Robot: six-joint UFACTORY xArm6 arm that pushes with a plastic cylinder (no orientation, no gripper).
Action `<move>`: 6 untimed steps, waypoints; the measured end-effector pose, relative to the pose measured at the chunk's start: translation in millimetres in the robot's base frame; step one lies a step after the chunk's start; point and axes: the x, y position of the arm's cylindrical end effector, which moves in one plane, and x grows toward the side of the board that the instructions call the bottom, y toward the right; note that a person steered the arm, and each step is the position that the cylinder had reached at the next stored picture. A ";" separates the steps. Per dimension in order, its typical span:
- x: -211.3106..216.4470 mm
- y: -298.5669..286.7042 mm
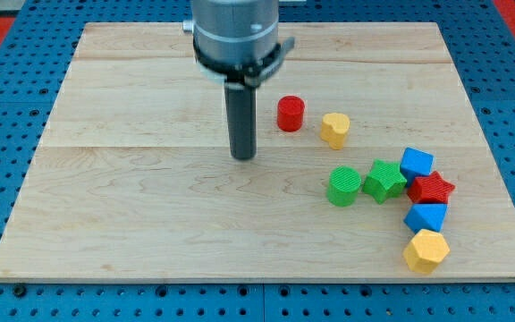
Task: Push the red circle to the top left of the green star
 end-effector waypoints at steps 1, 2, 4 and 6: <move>-63.7 -10.9; -100.6 -4.8; -12.8 122.3; -7.0 137.8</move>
